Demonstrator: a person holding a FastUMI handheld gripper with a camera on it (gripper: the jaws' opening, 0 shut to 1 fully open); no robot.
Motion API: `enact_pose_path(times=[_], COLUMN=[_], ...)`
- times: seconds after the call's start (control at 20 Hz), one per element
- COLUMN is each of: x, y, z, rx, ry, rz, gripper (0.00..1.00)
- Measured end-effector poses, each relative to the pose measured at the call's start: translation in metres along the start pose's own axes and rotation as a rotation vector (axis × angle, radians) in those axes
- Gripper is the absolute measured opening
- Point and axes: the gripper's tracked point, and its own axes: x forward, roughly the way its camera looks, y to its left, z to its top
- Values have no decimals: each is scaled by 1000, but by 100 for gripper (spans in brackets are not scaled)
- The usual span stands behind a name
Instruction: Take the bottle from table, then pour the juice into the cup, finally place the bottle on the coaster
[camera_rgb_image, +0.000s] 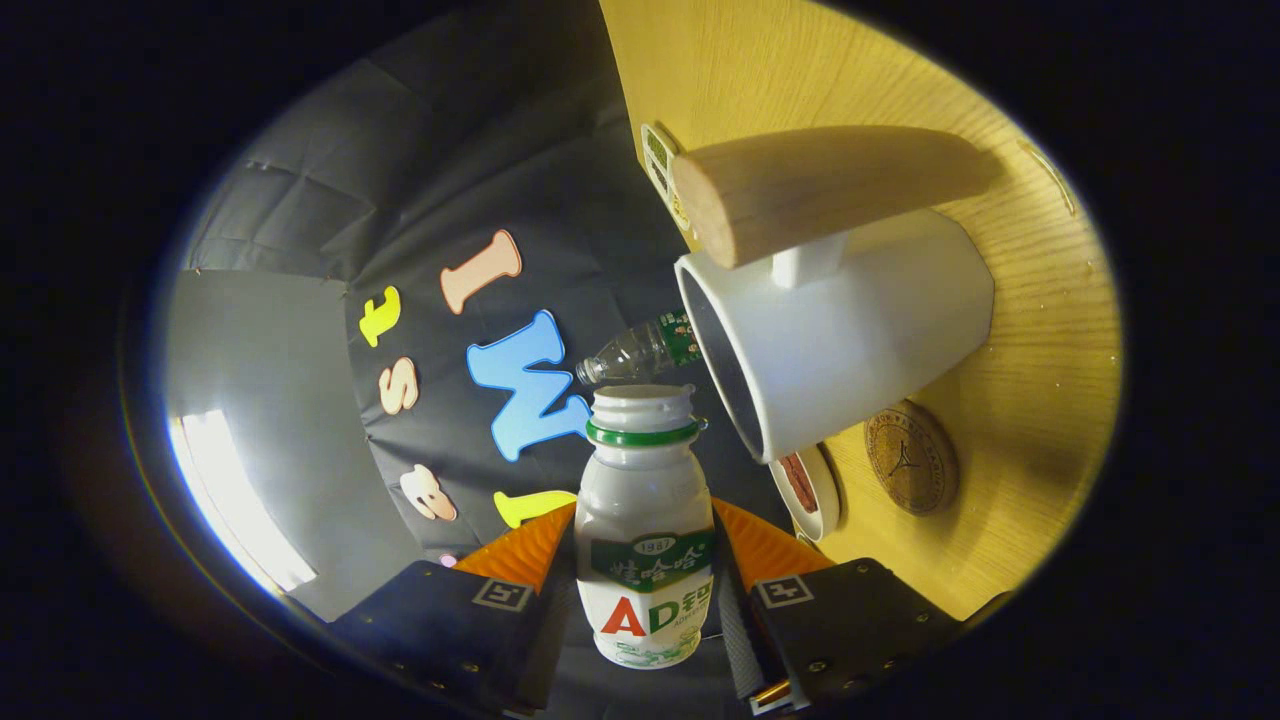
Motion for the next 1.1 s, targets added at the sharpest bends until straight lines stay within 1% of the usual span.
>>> enact_pose_path(times=[0.1, 0.45, 0.75, 1.1], x=[3, 9, 11, 12], y=[-5, -6, -4, -10], z=[0, -6, -6, -14], rx=[-15, -60, -82, -145], ry=[1, 13, 6, 17], rz=[-15, -22, 4, 6], gripper=[66, 66, 66, 66])
